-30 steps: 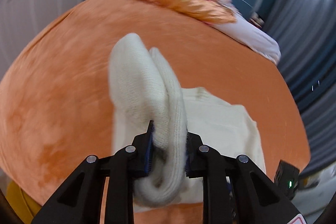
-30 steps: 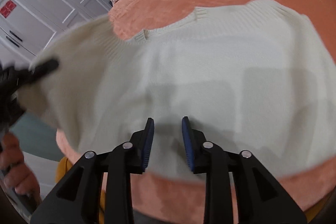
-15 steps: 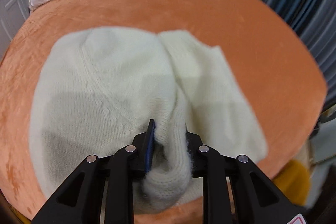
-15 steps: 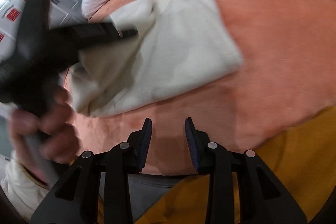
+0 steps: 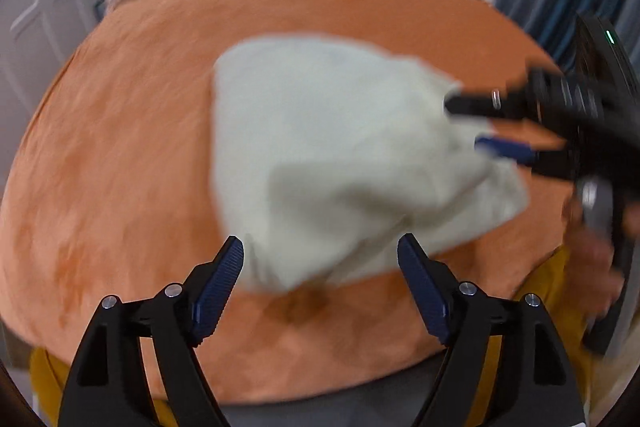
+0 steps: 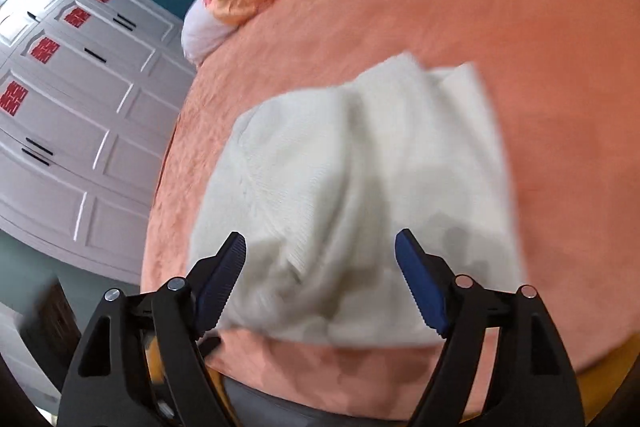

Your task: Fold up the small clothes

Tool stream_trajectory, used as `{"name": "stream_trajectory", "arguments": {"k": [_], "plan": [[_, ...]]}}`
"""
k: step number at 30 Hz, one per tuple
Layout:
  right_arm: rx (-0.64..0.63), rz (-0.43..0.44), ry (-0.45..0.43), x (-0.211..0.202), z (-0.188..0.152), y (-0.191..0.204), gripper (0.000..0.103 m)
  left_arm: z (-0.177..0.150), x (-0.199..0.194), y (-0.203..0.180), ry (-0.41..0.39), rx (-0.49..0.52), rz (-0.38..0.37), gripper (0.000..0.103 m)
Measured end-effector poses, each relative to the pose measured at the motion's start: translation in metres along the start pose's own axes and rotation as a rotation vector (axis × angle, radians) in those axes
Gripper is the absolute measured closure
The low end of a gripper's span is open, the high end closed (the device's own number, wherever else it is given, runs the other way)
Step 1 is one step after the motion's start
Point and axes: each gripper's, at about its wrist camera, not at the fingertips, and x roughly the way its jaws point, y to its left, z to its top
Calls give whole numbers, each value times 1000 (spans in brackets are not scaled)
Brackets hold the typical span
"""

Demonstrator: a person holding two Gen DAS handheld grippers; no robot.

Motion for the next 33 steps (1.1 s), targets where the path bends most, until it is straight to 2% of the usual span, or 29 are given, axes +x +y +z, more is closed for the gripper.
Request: {"name": "stream_trajectory", "arguments": {"k": [3,5,6,7,8,9,12,14,16,18,20,22,23,25,29,33], "plan": [[38,-52,91,38,8,12,28,-11,13,19,55,-61,6,26],[34,-52,106,46,1,18,41,-15,17,24,72,-76,-2,26],[4,-76,101,48,-1,28,56,-14,19,24,78,-80,-7,26],[-45,-100,84,47,1,40,81,-14,19,24,78,-82,-5,26],[-73,-85,72,39,-2,43,82,-11,20,23,74,-81,-2,26],[-94,-8,29,23,2,52,83,-9,19,22,70,-75,3,26],[-156,123,-87,-31,13,70,85,-8,15,24,56,-73,2,26],[-209,145,-182,-72,17,73,85,-7,13,27,45,-84,-14,26],[-215,120,-239,-95,15,58,85,-6,12,27,40,-93,-28,26],[-199,38,-260,-107,12,24,85,-5,11,26,39,-92,-39,26],[-138,-72,-219,-94,11,-19,85,-4,12,23,41,-83,-35,26],[-79,-219,-124,-57,2,-67,85,-3,15,19,42,-68,-30,26],[-64,-231,-97,-47,-3,-80,84,-3,17,16,49,-58,-31,26],[-30,-185,-118,-41,-11,-95,83,-2,18,10,58,-46,-22,26],[-23,-193,-119,-45,-6,-85,80,5,3,3,4,-32,-20,26],[3,-136,-187,-94,-8,-77,77,24,0,-3,-30,-29,-18,26]]}}
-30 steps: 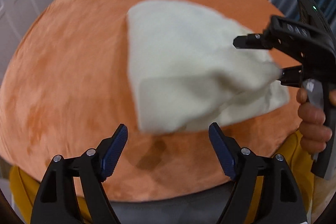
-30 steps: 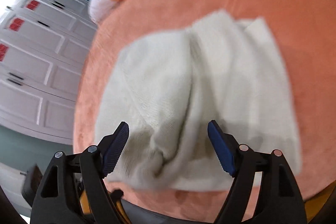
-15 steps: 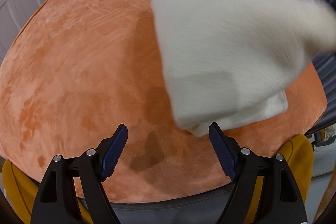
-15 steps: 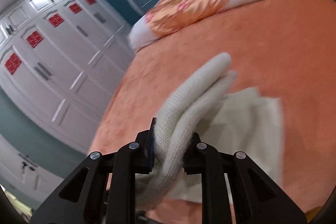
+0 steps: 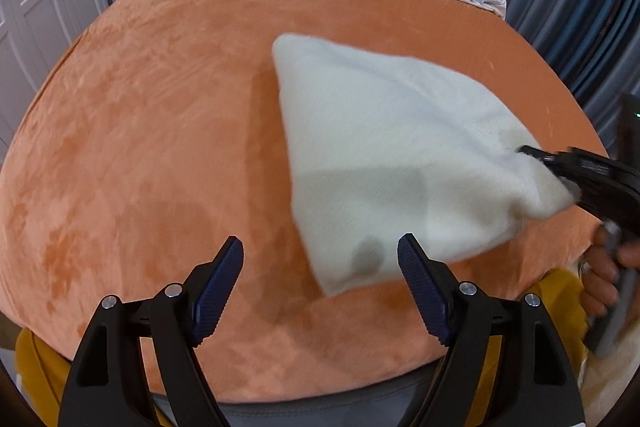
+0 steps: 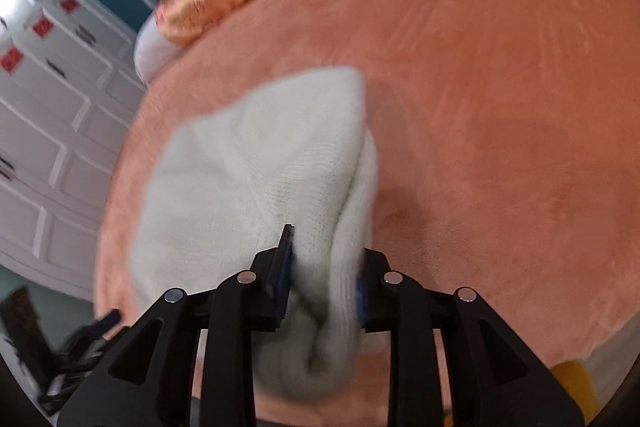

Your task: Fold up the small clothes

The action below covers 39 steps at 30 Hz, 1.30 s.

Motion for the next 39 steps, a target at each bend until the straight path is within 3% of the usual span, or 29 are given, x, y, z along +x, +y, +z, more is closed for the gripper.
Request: {"name": "stream_trajectory", "arguments": {"k": [2,4,7,10,14,15,16,21,22,23,25,27,28,30,32,33,34,36,39], "plan": [[-63,-24,-26,-23,-8,13,75,2,8,-10,26,12,9,26],[-129,-39,-43,-29,-11,29,64,2,23,-14,69,21,20,26],[-172,-25,-39,-33,-19,38,63,-1,45,-11,130,10,29,25],[-159,-28,20,-15,-22,27,58,-5,56,4,156,-57,10,23],[-149,-10,128,24,-16,19,55,-7,58,2,140,-16,49,22],[-166,-5,134,30,-12,21,66,-8,57,0,135,-9,59,22],[-187,-7,124,31,-4,26,86,-8,57,-2,133,-4,65,22],[-226,80,-89,-18,41,49,93,-7,58,-3,136,2,71,20],[-227,75,-112,-21,45,49,103,-8,59,-4,135,2,81,20],[-218,50,-115,-19,47,45,103,-9,59,-5,137,4,87,20],[-210,-61,-17,13,45,22,103,-12,61,-5,143,-12,74,20],[-182,-229,74,42,34,1,103,-12,60,-5,145,-27,67,20],[-152,-205,69,37,28,-4,102,-12,59,-4,144,-29,62,21],[-98,-63,28,14,19,-5,99,-13,56,-4,144,-36,52,21],[-94,-4,4,-6,10,1,76,-13,54,-4,145,-51,44,22],[-102,21,-4,-14,4,7,53,-14,53,-5,148,-54,38,22],[-114,40,1,-17,-3,11,46,-14,53,-7,151,-54,27,23],[-145,79,50,-10,-15,19,45,-13,47,-12,139,-50,9,23],[-184,35,132,23,-29,22,44,-10,25,-16,61,-50,-53,23]]}}
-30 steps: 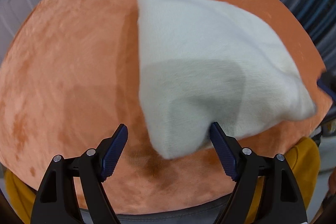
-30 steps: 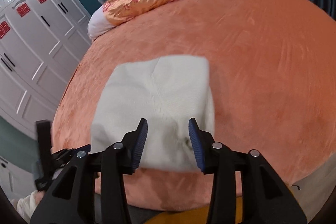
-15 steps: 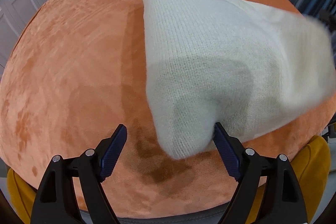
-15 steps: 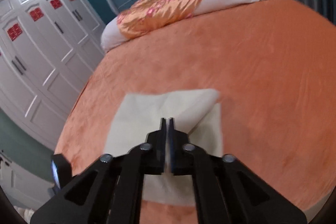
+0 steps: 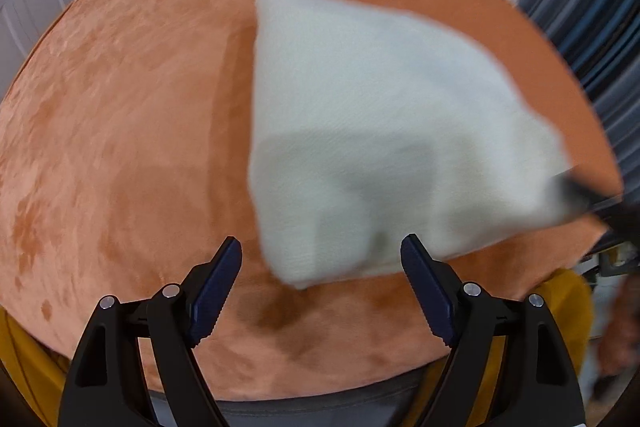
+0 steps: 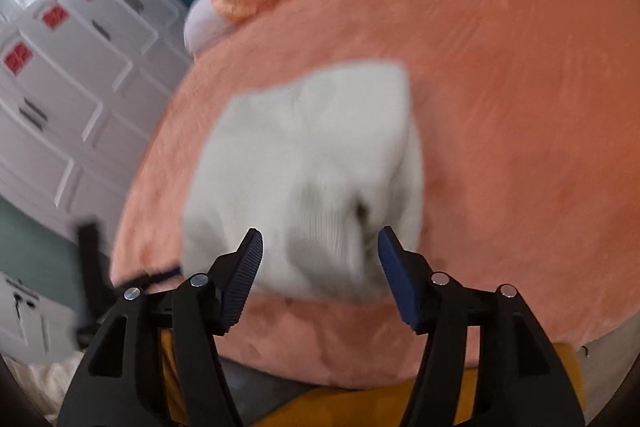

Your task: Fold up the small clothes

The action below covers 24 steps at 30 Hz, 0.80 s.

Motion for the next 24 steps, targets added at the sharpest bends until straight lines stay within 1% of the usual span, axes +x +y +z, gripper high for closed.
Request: {"name": "stream_trajectory", "arguments": {"k": [1,2,3,4,5,7,8,9,10,11,12,13,14,15,16,17,19,21,22,24], "plan": [[-7,-15,12,10,1,0,49,2,-6,-1,-22,3,-9,23],[-8,-19,17,18,4,1,57,5,-14,-3,-47,8,-11,23],[0,-16,10,20,10,2,78,8,-20,-5,-71,10,-7,23],[11,-5,-10,16,17,3,90,14,-26,-5,-95,8,-5,23],[11,32,-61,3,27,8,91,18,-29,-5,-104,7,0,23],[-19,67,-162,-25,38,20,91,27,-27,-4,-104,-5,28,23],[-36,85,-205,-38,41,24,92,30,-22,-4,-95,-10,42,23],[-46,90,-224,-44,41,25,92,32,-16,-5,-81,-11,60,23],[-52,74,-223,-41,41,22,92,33,-6,-6,-55,-8,80,22],[-49,24,-191,-29,40,15,92,32,1,-6,-36,-7,91,22],[-54,-91,-85,2,34,1,91,32,10,-6,-6,-5,104,22],[-52,-157,18,29,27,-11,91,28,22,-4,32,-5,106,21],[-29,-172,65,45,18,-22,91,26,31,-3,67,-18,87,21],[8,-140,25,41,13,-27,91,25,35,-1,81,-31,80,21],[54,-95,12,28,15,-29,91,23,34,0,69,-41,94,21],[83,-85,3,19,17,-29,89,22,32,-2,53,-22,110,21],[114,-95,-57,-8,21,-24,88,22,29,-8,40,19,142,21],[103,-110,-118,-28,21,-13,88,22,28,-11,37,28,157,21],[74,-94,-134,-37,22,-2,88,22,28,-11,39,22,157,21],[-7,-61,-119,-38,28,24,88,22,26,-9,44,4,146,21]]}}
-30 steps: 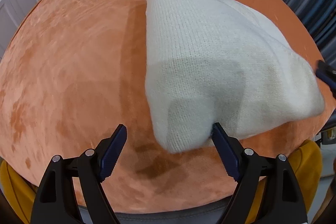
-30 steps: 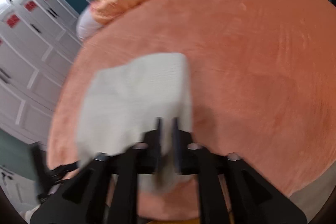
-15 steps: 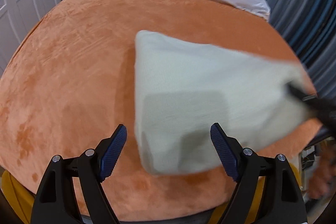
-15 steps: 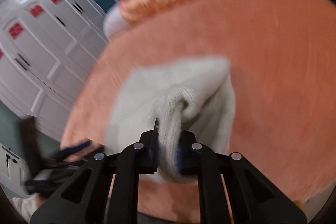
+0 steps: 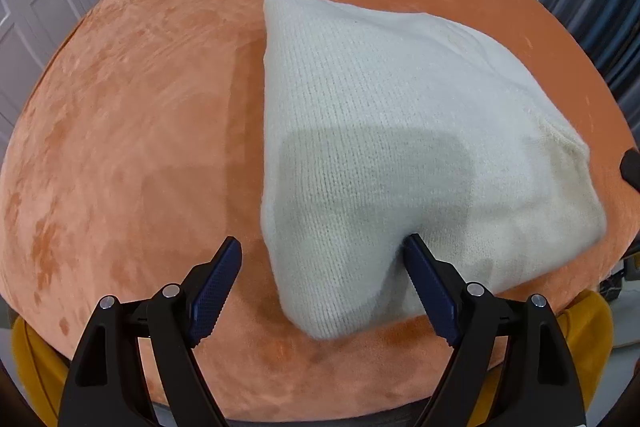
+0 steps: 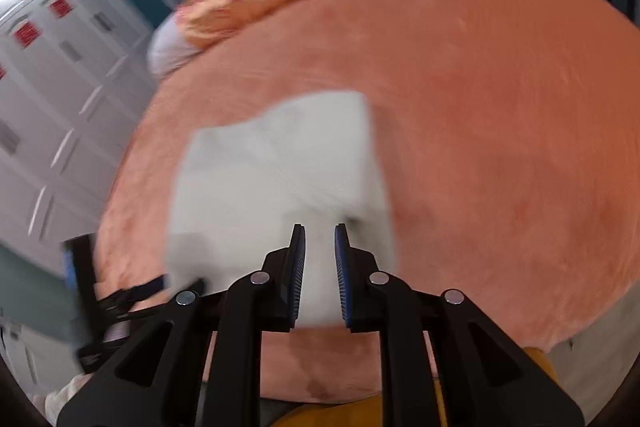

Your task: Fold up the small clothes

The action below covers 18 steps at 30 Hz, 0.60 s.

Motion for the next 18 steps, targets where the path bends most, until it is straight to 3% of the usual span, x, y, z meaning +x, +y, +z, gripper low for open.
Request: {"name": "stream_trajectory", "arguments": {"k": [5,9,12,15,18], "plan": [[-180,13,109,46,3,55,88,-7,-19,9,-17,-28,8,23],[-226,13,185,84,-3,79,88,-9,-38,24,-49,-38,44,23],[-253,17,294,118,-24,97,87,-12,-52,40,-81,-51,75,23],[-399,-49,286,132,-36,122,87,-15,-54,51,-84,-55,87,23],[-414,-37,318,136,-28,125,87,-16,-50,52,-70,-65,86,23]]}}
